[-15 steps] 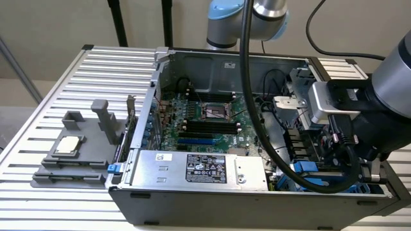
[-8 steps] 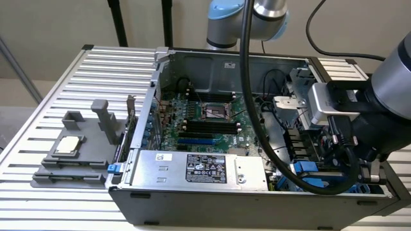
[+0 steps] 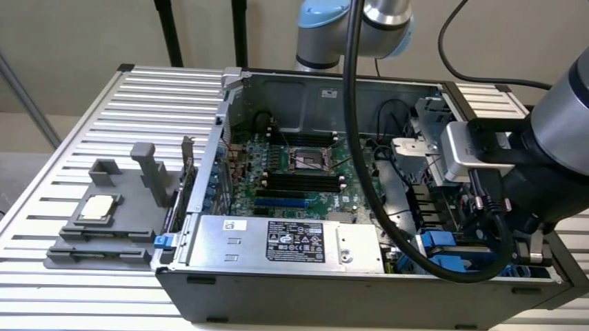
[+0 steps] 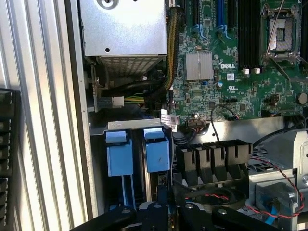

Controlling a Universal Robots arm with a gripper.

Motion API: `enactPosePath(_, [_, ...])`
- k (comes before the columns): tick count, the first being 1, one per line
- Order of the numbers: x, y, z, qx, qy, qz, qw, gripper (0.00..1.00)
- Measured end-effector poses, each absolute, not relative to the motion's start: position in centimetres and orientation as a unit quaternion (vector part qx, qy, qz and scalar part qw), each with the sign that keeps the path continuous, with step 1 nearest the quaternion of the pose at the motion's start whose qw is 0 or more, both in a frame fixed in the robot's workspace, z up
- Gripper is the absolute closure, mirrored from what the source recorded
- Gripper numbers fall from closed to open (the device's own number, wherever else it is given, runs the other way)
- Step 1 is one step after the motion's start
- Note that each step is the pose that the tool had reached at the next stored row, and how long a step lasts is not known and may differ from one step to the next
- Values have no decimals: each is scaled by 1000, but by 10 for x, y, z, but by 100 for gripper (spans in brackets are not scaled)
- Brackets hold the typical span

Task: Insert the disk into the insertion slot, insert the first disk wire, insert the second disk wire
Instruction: 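Insert the second disk wire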

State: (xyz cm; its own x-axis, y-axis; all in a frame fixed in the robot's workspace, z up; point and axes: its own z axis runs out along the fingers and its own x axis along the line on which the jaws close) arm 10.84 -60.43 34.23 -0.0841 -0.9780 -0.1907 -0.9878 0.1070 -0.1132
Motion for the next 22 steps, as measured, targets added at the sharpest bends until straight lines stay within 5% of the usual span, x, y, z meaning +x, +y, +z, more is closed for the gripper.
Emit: enactPosePath(22, [108,-607,341,-670,734,23,109,84])
